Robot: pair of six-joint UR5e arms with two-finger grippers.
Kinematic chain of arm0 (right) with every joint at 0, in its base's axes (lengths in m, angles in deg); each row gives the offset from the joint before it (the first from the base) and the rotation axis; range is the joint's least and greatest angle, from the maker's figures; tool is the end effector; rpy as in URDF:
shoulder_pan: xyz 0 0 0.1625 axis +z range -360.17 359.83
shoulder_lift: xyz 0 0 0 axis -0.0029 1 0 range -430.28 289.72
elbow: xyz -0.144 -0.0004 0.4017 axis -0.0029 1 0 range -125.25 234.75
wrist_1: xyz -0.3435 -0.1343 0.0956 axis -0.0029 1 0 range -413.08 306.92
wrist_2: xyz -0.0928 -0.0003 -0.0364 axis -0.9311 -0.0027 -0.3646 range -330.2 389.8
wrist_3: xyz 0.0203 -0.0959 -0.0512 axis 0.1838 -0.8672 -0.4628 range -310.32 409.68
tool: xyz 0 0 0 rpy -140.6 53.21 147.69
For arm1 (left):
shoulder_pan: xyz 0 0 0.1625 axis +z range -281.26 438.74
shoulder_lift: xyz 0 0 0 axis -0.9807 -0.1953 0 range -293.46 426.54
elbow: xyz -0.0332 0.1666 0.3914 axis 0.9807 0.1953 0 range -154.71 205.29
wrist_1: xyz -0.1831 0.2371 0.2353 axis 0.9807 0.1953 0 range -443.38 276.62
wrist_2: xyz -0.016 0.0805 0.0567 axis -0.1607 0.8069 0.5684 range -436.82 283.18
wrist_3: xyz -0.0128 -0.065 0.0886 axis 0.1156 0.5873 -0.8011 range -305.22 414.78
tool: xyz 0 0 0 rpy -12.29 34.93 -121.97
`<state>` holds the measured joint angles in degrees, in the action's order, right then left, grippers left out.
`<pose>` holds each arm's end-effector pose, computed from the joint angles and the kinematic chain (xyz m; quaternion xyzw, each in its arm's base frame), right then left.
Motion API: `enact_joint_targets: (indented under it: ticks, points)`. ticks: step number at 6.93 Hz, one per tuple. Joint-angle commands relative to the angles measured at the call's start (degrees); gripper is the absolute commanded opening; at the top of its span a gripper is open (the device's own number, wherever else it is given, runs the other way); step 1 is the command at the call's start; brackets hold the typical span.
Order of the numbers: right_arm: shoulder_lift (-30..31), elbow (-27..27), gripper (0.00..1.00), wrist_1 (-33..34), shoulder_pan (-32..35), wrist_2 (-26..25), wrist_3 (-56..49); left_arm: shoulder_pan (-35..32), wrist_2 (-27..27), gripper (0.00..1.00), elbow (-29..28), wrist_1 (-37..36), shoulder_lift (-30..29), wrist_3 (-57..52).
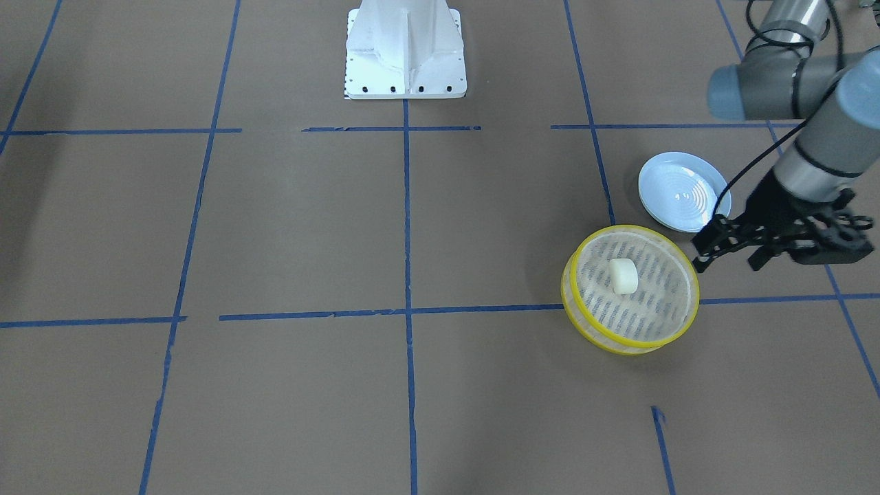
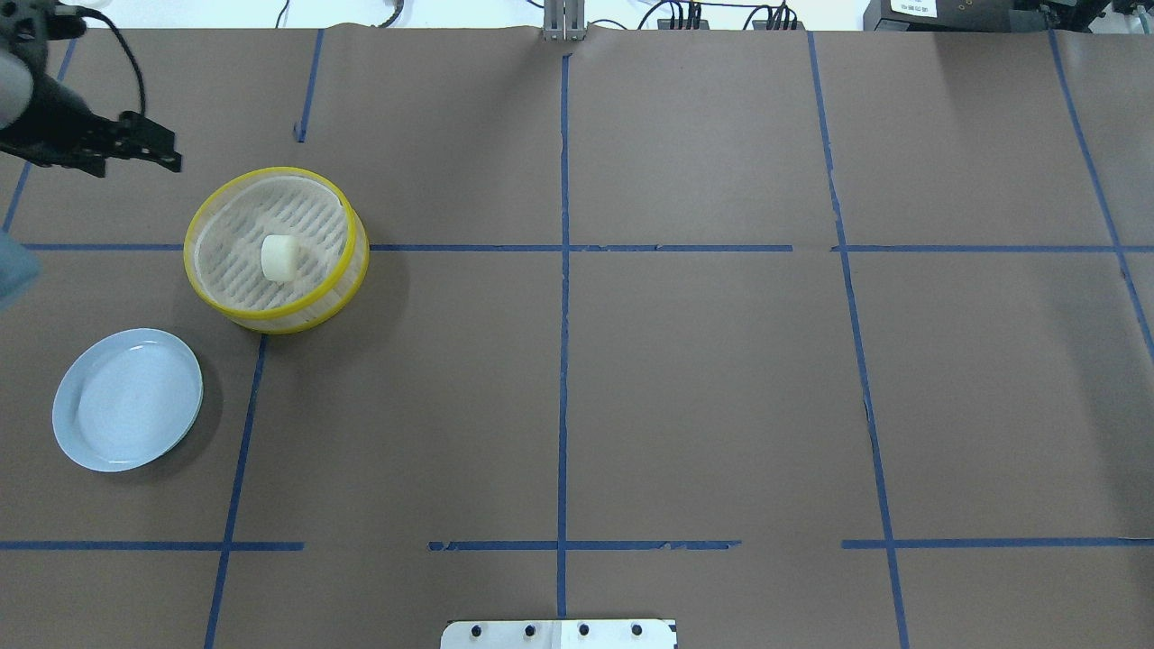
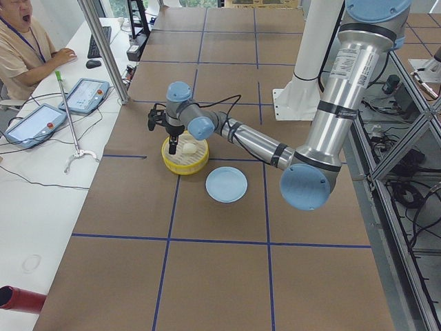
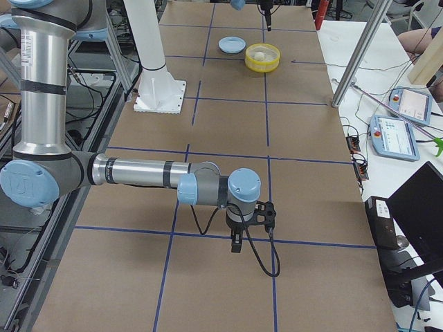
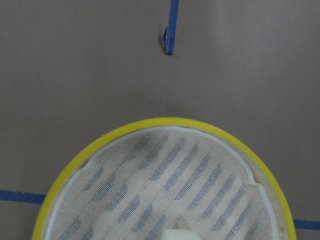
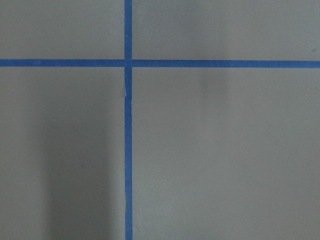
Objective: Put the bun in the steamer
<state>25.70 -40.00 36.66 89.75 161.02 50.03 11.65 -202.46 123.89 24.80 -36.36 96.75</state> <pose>0.0599 -0.4108 0.6794 -0.0093 -0.3519 0.0052 0.9360 0.1552 -0.5439 0.4531 0.1183 0.4164 -0.0458 0.9003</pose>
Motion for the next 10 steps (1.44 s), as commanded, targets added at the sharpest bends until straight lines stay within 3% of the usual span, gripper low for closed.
enact_joint_targets:
  ticks: [1,5,7,10]
  points:
    - [0.0,0.0,1.00,0.0,0.0,0.0,0.0,-13.0,-8.7,0.99,1.2,-1.2,9.4,-19.7]
    - [0.1,0.0,1.00,0.0,0.0,0.0,0.0,-27.2,-8.9,0.99,-6.4,-10.5,11.9,-42.4]
    - [0.1,0.0,1.00,0.0,0.0,0.0,0.0,-28.1,-9.2,0.99,-13.4,-9.8,9.0,-42.6]
    - [0.0,0.0,1.00,0.0,0.0,0.0,0.0,-28.3,-9.0,1.00,-11.1,-10.4,10.1,-41.9]
